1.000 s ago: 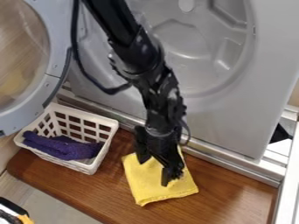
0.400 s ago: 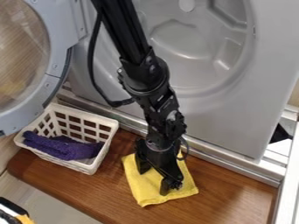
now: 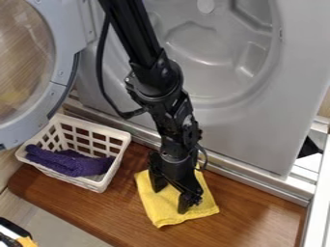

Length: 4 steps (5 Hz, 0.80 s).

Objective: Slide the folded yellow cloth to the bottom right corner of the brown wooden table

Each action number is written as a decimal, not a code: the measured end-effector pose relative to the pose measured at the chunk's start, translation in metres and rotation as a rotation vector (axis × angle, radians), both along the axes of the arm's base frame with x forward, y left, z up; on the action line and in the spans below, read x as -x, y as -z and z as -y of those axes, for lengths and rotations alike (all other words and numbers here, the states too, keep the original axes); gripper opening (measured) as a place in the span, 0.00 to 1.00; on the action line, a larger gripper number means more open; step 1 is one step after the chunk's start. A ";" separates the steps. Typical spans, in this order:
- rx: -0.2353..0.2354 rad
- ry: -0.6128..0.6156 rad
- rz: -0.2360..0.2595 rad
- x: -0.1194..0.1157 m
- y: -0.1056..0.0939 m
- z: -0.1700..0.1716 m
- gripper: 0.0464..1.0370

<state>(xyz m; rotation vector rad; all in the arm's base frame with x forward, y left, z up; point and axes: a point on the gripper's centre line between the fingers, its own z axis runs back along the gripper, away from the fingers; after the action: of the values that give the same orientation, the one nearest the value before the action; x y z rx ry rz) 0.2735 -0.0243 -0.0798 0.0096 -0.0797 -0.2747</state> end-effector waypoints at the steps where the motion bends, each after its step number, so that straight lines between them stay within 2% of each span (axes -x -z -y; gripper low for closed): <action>1: 0.010 0.011 -0.001 0.000 0.000 0.011 0.96; 2: 0.025 0.039 0.008 -0.003 0.000 0.024 0.96; 4: 0.080 0.173 0.031 -0.017 0.000 0.073 0.96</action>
<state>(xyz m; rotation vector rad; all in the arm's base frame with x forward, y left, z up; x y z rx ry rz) 0.2907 -0.0972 -0.0794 -0.0727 -0.1229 -0.4441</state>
